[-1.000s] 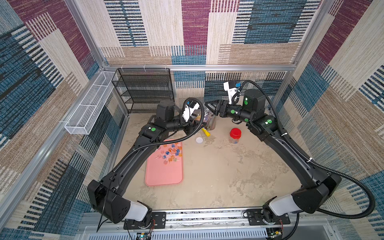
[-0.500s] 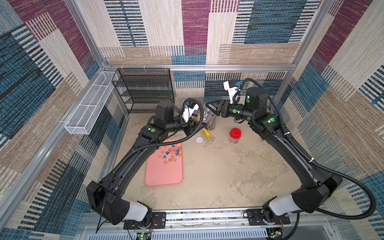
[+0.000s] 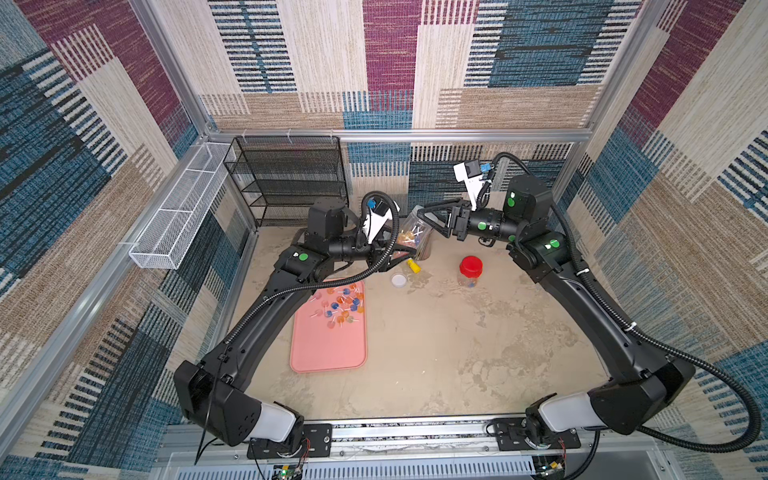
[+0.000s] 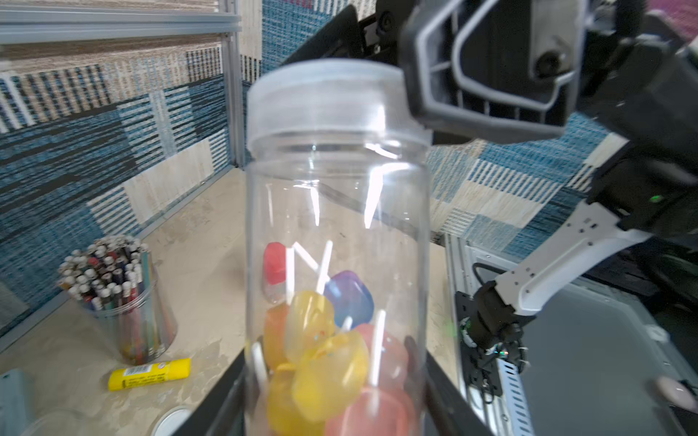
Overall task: Pour the candies out of the jar
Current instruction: Unscrew the lid from the jar.
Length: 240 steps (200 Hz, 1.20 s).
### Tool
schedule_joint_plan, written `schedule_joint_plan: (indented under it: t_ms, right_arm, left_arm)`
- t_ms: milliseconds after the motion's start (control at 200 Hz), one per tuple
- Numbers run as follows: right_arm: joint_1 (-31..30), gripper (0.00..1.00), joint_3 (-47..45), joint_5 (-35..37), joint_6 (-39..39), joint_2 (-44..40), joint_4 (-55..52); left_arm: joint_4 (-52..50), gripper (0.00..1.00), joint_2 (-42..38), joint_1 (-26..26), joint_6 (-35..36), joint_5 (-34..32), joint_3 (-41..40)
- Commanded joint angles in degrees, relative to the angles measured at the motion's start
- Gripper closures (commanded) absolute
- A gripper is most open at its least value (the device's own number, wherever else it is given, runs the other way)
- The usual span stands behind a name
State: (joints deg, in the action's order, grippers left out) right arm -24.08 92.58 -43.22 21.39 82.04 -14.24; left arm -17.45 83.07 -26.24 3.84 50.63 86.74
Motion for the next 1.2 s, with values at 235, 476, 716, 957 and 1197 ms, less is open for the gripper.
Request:
schedule_joint_plan:
  t_ms: [235,476,716,957,1197]
  right_arm:
    - [3.0,0.52,0.6,-14.5,-6.0,0.9,3.7]
    - [4.1,0.54,3.0,-17.5,-11.0,2.8,-1.9]
    - [4.1,0.49,2.5,-14.0,-11.9,2.3,-2.9]
    - [4.1,0.27,1.8,-10.8,-8.1,2.3,-0.9]
    - [4.1,0.07,2.2,-5.5,-3.1,1.7,-0.4]
  left_arm:
    - [0.1,1.0,2.3,0.2,-1.6,17.2,3.5]
    - [-1.2,1.0,1.7,0.3,0.3,17.6,3.9]
    - [-1.4,1.0,2.4,0.3,0.2,15.1,3.9]
    - [-2.3,1.0,2.6,0.3,1.0,12.8,3.8]
    - [-3.3,1.0,2.4,0.2,2.0,10.1,3.3]
